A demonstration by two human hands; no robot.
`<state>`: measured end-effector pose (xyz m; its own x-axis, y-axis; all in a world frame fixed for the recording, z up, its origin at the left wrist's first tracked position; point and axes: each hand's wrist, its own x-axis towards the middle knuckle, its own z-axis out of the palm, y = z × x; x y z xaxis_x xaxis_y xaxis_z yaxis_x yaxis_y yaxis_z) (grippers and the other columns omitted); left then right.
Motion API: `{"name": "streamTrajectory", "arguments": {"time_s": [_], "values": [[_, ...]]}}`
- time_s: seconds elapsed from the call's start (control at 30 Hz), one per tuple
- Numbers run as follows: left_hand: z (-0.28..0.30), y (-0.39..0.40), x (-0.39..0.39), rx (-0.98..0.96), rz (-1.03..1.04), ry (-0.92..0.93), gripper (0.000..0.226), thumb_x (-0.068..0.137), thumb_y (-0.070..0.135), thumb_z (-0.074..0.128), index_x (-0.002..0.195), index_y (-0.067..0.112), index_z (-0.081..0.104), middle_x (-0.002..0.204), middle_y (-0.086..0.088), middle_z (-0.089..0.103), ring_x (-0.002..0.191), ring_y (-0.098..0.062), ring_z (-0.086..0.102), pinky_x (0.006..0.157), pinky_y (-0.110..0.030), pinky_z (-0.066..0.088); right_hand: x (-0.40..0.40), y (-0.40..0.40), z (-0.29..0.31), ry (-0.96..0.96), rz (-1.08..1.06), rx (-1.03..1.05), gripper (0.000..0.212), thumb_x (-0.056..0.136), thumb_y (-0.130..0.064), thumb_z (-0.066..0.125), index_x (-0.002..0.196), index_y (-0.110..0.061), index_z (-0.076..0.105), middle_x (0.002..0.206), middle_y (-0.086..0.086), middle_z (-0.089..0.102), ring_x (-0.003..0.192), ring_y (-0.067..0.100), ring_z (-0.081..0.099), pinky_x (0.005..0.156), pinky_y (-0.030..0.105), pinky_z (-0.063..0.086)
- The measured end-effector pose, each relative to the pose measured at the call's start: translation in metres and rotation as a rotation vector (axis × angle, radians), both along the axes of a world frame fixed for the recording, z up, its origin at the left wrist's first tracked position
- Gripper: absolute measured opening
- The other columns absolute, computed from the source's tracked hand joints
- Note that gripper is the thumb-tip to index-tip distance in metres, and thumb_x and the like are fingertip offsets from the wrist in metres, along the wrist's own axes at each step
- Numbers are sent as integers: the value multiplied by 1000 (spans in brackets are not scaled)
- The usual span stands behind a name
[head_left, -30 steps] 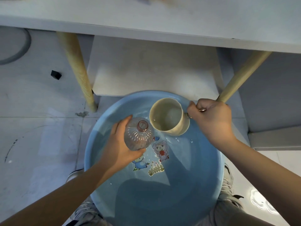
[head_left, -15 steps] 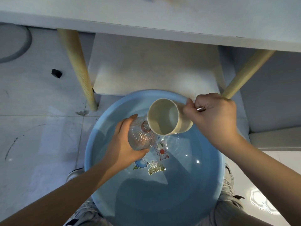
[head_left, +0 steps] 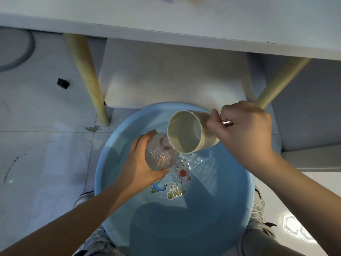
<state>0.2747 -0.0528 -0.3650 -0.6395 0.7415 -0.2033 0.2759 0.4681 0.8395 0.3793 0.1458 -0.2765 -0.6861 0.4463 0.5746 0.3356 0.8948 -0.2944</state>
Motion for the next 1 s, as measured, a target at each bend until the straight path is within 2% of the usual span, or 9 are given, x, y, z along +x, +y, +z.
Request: {"name": "streamTrajectory", "arguments": {"time_s": [0.2,0.37,0.57,0.77,0.9,1.0], "values": [[-2,-1,1,1,6,-15,96,57,16,89,135,30,36,125,15,35,106,34,26,80,10,24,0,2,1,22,15,9,39,76,-16,56,52,-22,26,47,-4,19,45,19,25,58,19,9],[-4,-1,4,7,5,-16,95,56,16,89,129,38,34,124,15,35,107,31,30,81,9,26,1,4,0,27,2,67,39,75,-14,56,42,-12,35,39,4,29,43,19,27,58,18,10],[-5,-1,4,18,5,-21,94,55,17,90,128,37,34,123,14,35,107,32,29,81,9,25,2,4,1,27,8,116,38,73,-11,61,41,-9,40,37,5,33,40,22,31,60,17,12],[-6,0,1,17,8,-10,94,56,18,89,130,36,35,125,14,36,106,32,28,80,9,25,-2,3,3,44,36,162,39,69,-7,64,42,-12,36,48,-3,20,46,18,23,62,16,12],[-6,1,1,14,3,0,94,55,19,90,127,39,32,124,14,36,108,29,30,82,8,26,-4,3,4,51,50,183,39,69,-6,64,42,-12,36,50,-4,19,47,18,22,61,18,14],[-5,1,1,15,3,-6,94,55,18,90,130,35,35,122,16,36,108,30,29,82,8,25,-4,3,3,53,54,193,39,69,-7,64,42,-11,37,47,-3,22,48,18,22,61,19,15]]}}
